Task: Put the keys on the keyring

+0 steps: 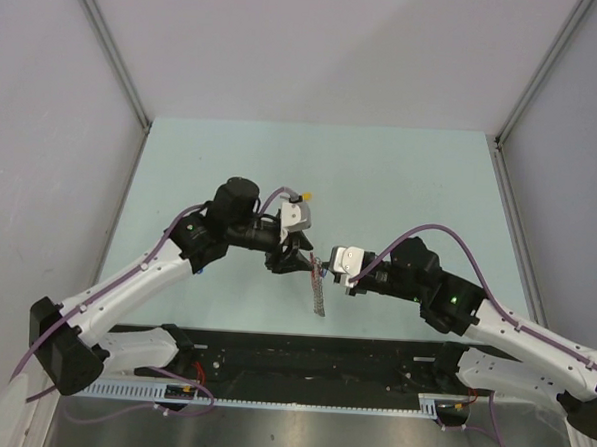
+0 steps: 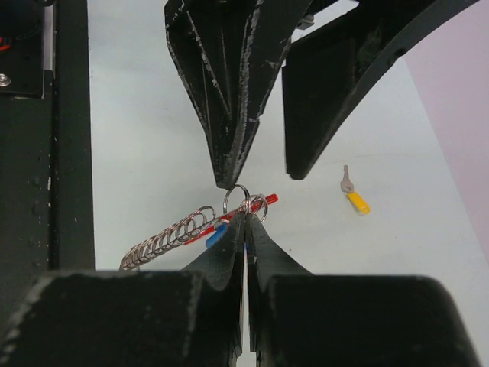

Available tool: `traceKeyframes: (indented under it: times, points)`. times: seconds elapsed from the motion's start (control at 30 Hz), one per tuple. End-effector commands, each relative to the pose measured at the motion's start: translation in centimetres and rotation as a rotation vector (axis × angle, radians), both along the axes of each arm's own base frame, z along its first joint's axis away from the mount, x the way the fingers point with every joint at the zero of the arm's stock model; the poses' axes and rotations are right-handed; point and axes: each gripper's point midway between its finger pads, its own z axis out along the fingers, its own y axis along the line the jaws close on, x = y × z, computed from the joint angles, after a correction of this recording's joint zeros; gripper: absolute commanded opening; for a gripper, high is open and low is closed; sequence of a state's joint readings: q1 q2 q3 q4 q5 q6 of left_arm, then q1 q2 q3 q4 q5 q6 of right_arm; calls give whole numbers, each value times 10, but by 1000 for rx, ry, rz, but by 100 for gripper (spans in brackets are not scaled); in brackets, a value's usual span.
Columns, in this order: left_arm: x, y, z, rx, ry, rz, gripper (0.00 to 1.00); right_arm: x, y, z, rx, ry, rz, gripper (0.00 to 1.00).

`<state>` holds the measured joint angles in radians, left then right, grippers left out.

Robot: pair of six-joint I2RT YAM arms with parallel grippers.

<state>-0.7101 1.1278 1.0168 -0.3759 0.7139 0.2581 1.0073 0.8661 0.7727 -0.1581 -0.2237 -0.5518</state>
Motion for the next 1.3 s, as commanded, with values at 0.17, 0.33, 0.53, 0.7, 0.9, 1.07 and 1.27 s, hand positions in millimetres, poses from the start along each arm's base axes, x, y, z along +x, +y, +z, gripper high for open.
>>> traceKeyframes:
  times: [0.17,0.33,0.53,0.7,0.9,1.07,1.27]
  points:
    - [-26,-2,4,18,21,-221,47,-2,4,34,68,-50,29,0]
    - [-25,-6,6,7,31,-230,44,-3,5,35,70,-51,33,0]
    - [-23,-8,3,15,51,-226,41,-3,6,35,65,-49,35,0]
    - [-24,-10,2,20,60,-233,34,-3,8,34,59,-45,40,0]
    - [-25,-11,1,23,77,-225,15,-4,9,30,44,-37,40,0]
    - [-23,-7,-2,35,77,-185,0,-5,7,33,40,-34,21,0]
    - [-10,-2,7,-10,50,-34,0,-7,-3,33,32,-18,-20,0]
